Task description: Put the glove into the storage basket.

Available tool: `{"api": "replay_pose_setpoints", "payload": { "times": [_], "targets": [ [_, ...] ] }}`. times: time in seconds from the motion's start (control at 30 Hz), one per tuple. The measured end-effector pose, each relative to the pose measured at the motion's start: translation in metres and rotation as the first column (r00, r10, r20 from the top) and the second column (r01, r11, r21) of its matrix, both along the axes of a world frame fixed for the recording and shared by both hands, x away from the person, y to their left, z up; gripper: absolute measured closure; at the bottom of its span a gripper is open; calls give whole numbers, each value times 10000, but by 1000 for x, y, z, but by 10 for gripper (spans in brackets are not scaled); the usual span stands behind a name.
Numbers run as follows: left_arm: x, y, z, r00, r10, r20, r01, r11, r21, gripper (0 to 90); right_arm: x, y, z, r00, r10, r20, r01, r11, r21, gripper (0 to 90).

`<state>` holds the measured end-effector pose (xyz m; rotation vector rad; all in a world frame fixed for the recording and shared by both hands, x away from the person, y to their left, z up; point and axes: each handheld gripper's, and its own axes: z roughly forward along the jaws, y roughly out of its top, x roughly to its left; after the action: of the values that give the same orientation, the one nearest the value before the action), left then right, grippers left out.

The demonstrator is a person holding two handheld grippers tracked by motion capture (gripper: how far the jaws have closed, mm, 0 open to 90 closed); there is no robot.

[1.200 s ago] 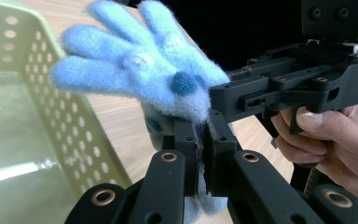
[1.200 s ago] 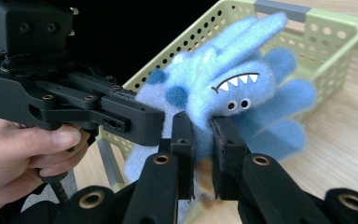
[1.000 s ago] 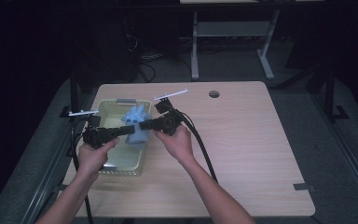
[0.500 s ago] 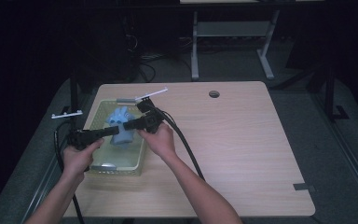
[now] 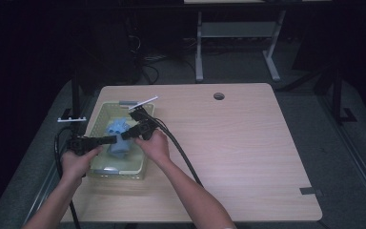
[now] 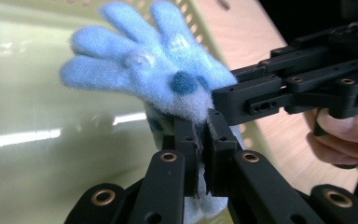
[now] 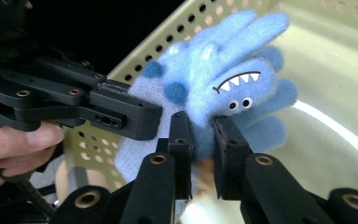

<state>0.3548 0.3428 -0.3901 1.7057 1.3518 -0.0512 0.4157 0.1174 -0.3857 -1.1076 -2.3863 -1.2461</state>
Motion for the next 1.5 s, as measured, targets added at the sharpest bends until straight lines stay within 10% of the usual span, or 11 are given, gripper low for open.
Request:
{"api": "replay_pose_setpoints", "payload": {
  "times": [0.37, 0.43, 0.6, 0.7, 0.77, 0.87, 1.13, 1.23, 1.37, 1.5],
  "targets": [
    [15, -6, -18, 9851, -173, -1710, 488, 9822, 1816, 832, 0, 2, -5, 9997, 228, -112, -237, 9959, -877, 743],
    [20, -7, -17, 9762, -387, -2136, 998, 9539, 2830, 800, -2, 3, -3, 9995, 300, -42, -302, 9957, -871, 737],
    [25, 2, -20, 9653, -11, -2612, 869, 9444, 3171, 642, -7, -2, 5, 9993, 345, 145, -333, 9965, -769, 734],
    [24, 3, -18, 9609, -128, -2767, 1184, 9221, 3684, 623, -8, -5, 7, 9992, 346, 198, -330, 9966, -758, 732],
    [25, 0, -18, 9536, -235, -3000, 1557, 8915, 4253, 643, -9, -7, 8, 9990, 383, 223, -367, 9970, -688, 732],
    [26, -5, -20, 9422, -387, -3327, 1915, 8772, 4403, 697, -11, -11, 11, 9987, 375, 331, -354, 9975, -618, 732],
    [27, -14, -22, 9025, -1090, -4166, 2772, 8874, 3683, 707, -13, -27, 16, 9979, 161, 620, -129, 9986, -513, 731],
    [29, -13, -17, 9166, -672, -3940, 2236, 9033, 3662, 641, -14, -32, 18, 9976, 53, 685, -20, 9988, -479, 731],
    [33, -12, -14, 9271, -281, -3738, 1824, 9049, 3845, 578, -15, -38, 21, 9972, -16, 754, 51, 9989, -462, 731],
    [41, -10, -19, 9204, -150, -3908, 1787, 9050, 3861, 562, -16, -42, 23, 9967, -57, 812, 94, 9989, -461, 731]
  ]
}}
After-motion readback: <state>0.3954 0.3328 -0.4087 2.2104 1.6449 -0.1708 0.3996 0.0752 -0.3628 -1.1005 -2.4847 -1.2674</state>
